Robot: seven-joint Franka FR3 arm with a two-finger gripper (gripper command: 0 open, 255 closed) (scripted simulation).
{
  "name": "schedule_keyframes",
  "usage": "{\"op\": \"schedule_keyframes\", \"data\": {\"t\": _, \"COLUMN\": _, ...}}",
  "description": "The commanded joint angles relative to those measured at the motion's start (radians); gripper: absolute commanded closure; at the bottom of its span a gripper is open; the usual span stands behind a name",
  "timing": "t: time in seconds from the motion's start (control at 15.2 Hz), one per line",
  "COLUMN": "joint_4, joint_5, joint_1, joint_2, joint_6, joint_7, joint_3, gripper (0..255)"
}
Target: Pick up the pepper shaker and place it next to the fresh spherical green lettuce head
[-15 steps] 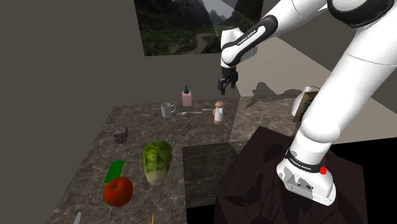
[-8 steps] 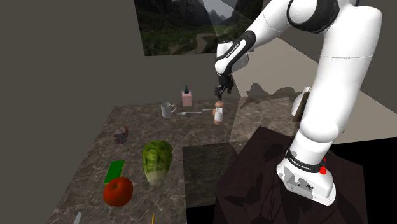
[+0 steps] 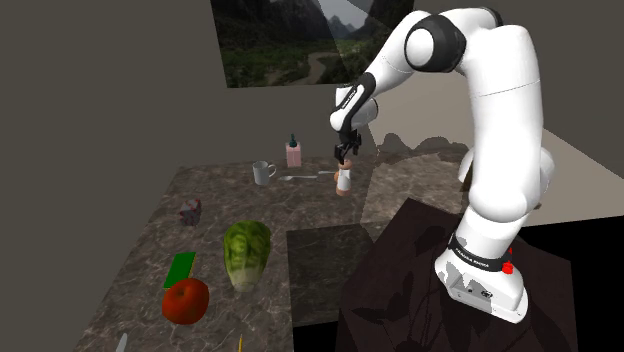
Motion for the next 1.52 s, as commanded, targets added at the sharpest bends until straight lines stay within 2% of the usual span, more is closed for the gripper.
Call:
{"op": "schedule_keyframes", "data": {"t": 0.0, "joint_4": 0.023, "joint_5": 0.005, "joint_1": -0.007, "joint_2": 0.032, "joint_6": 0.009, "joint_7": -0.005, "joint_3": 0.003, "gripper": 0}}
{"op": "schedule_keyframes", "data": {"t": 0.4, "joint_4": 0.035, "joint_5": 0.018, "joint_1": -0.024, "joint_2": 0.106, "joint_6": 0.071, "joint_7": -0.013, "joint_3": 0.013, "gripper": 0}}
{"op": "schedule_keyframes", "data": {"t": 0.92, "joint_4": 0.035, "joint_5": 0.018, "joint_1": -0.024, "joint_2": 0.106, "joint_6": 0.071, "joint_7": -0.013, "joint_3": 0.013, "gripper": 0}}
{"op": "schedule_keyframes", "data": {"t": 0.99, "joint_4": 0.035, "joint_5": 0.018, "joint_1": -0.024, "joint_2": 0.106, "joint_6": 0.071, "joint_7": -0.013, "joint_3": 0.013, "gripper": 255}}
{"op": "schedule_keyframes", "data": {"t": 1.45, "joint_4": 0.036, "joint_5": 0.018, "joint_1": -0.024, "joint_2": 0.106, "joint_6": 0.071, "joint_7": -0.013, "joint_3": 0.013, "gripper": 255}}
